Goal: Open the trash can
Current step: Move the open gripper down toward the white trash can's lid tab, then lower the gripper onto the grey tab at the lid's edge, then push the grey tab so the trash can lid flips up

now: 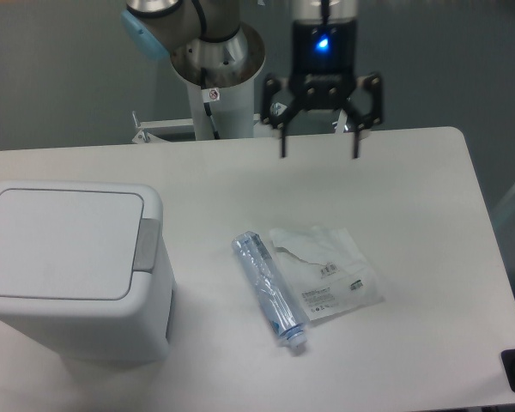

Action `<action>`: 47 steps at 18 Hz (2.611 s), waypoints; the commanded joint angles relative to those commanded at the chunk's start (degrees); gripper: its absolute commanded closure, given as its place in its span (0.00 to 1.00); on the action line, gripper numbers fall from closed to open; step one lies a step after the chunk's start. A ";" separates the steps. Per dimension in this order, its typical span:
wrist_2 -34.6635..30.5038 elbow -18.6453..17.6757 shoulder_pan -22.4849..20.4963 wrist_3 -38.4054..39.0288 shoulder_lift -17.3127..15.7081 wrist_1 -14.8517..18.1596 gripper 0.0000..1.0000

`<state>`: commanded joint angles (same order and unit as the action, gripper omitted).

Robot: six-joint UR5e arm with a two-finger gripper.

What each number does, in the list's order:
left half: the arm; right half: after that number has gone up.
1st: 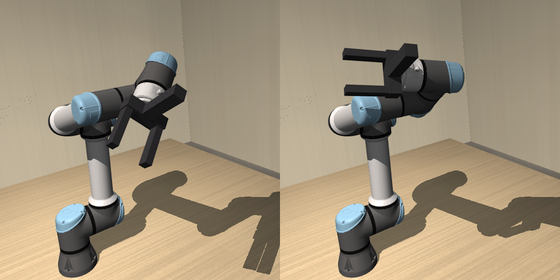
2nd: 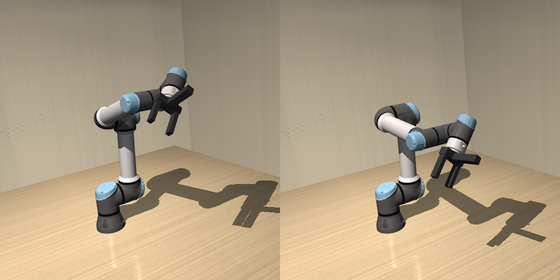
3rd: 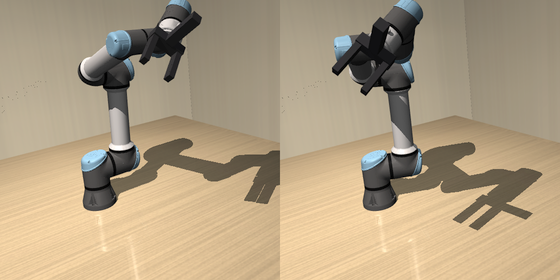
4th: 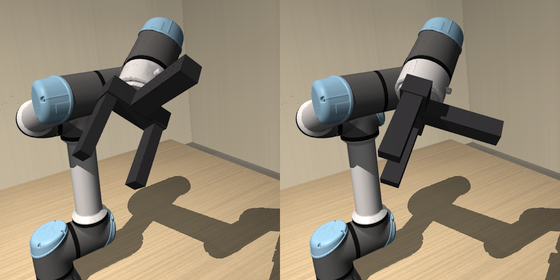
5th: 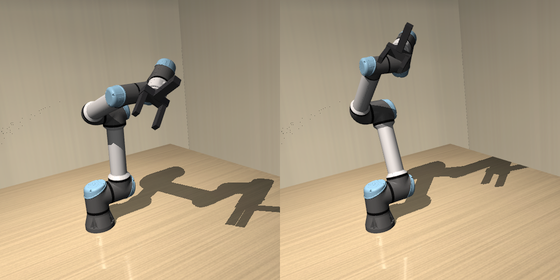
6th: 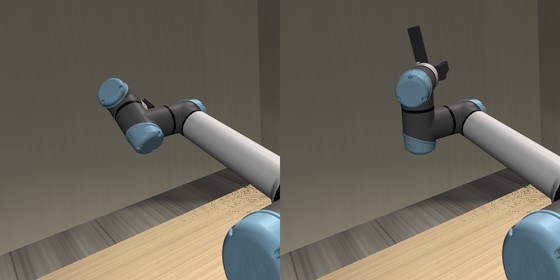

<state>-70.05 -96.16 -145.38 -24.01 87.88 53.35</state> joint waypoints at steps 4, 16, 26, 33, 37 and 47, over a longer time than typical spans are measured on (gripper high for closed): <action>-0.09 2.63 4.83 5.63 3.60 -1.14 0.00; -0.35 3.43 10.21 8.89 7.39 -3.60 0.00; -0.44 3.52 11.79 8.89 9.41 -3.69 0.00; -0.44 3.70 11.79 8.89 10.47 -3.69 0.00; -0.44 3.52 11.88 8.89 10.64 -3.69 0.00; -0.44 3.70 11.88 8.89 10.91 -3.69 0.00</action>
<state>-70.49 -92.46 -133.51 -15.12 98.79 49.66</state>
